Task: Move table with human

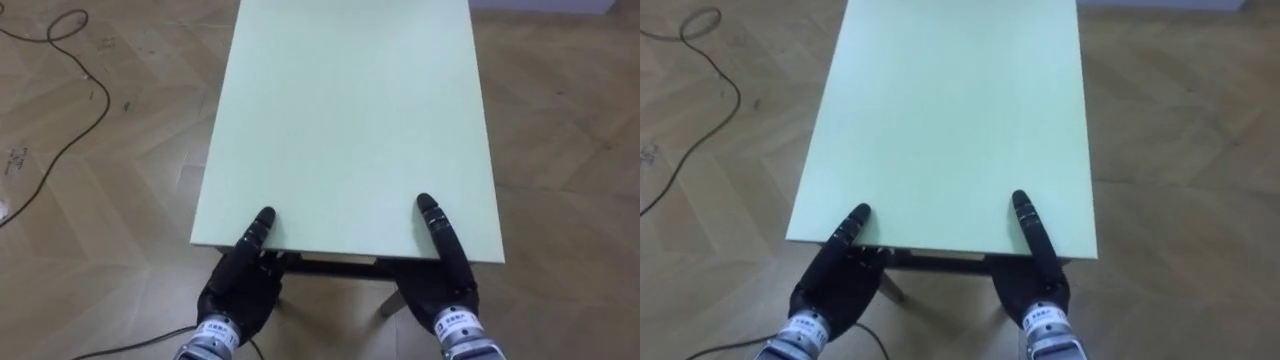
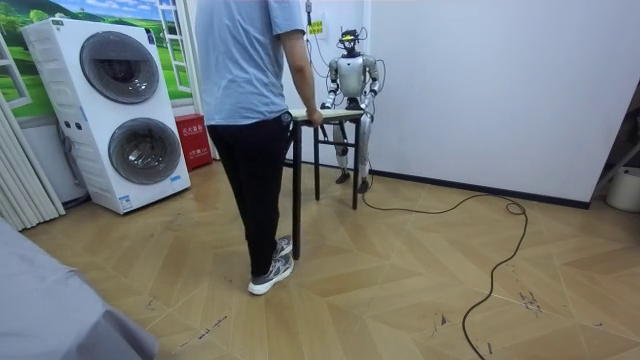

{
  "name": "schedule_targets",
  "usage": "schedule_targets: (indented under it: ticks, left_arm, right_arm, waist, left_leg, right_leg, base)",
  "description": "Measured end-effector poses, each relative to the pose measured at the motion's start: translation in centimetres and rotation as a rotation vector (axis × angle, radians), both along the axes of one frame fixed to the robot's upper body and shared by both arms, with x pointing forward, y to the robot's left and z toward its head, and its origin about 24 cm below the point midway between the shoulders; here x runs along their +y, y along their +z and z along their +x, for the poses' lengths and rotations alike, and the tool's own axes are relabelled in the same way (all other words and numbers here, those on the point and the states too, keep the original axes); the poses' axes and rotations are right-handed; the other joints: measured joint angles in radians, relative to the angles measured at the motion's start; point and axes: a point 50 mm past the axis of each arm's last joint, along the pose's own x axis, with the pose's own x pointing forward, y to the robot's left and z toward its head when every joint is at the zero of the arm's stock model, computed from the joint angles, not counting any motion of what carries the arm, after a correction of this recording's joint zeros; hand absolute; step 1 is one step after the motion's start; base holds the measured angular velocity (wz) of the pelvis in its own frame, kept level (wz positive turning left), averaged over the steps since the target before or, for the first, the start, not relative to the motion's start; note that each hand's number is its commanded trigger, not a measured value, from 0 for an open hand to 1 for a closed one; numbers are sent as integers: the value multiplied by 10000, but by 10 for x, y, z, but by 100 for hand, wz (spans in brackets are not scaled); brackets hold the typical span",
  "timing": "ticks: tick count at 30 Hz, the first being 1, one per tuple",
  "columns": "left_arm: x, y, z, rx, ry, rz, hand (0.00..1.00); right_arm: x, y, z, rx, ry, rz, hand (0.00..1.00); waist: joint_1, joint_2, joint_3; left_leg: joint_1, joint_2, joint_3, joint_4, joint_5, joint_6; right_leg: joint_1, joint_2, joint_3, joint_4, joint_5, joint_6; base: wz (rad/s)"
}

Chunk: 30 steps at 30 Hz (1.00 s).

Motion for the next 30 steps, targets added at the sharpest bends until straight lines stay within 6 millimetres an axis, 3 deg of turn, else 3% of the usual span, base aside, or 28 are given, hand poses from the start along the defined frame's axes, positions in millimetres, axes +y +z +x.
schedule_targets:
  ticks: [2, 6, 12, 21, 26, 29, 30]
  left_arm:
    - [1, 0, 0, 26, -18, -12, 100]
    - [2, 0, 0, 56, -45, 3, 100]
    - [0, 2, 1, 23, -99, 33, 100]
    - [-1, 1, 1, 46, -97, 120, 100]
    - [-8, -1, -1, 138, -368, 175, 100]
    - [-10, -1, -1, 205, -427, 200, 100]
    - [-11, -2, -1, 241, -380, 102, 100]
  right_arm:
    - [0, 0, 0, 21, -12, 20, 100]
    - [1, -1, 0, 3, -1, 39, 100]
    - [0, -1, 0, -17, -104, 28, 100]
    - [-1, -5, -2, 154, -289, 177, 100]
    - [-9, -9, -6, 350, -414, 175, 100]
    - [-11, -10, -8, 348, -437, 110, 100]
    - [-14, -9, -8, 272, -405, 3, 100]
  waist:
    - [-15, 22, 13]
    - [-69, 189, 70]
    - [-213, 441, 61]
    - [-646, 493, 64]
    - [-695, 569, 56]
    - [-631, 609, 42]
    - [-656, 681, 21]
  left_leg:
    - [-5, 16, -94, 0, 44, -75]
    - [-94, 74, -507, -10, 167, -279]
    - [-291, 200, -718, -82, 295, -478]
    - [-531, 151, -1564, -111, 695, -673]
    - [-537, 207, -2178, -246, 1123, -978]
    - [-451, 336, -2373, -1092, 1821, -1277]
    - [-410, 431, -2182, -1536, 2179, -1392]
  right_leg:
    - [107, 53, -72, -233, 16, -27]
    - [98, 161, -617, -256, 54, -91]
    - [63, 365, -902, -411, 159, -270]
    - [114, 607, -1369, -358, 225, -423]
    - [252, 980, -1363, -383, 295, -818]
    - [247, 1258, -1383, -822, 483, -1247]
    - [159, 1261, -1688, -1076, 639, -1449]
  base:
    - [-2]
    - [5]
    - [11]
    - [23]
    - [30]
    - [27]
    - [-4]
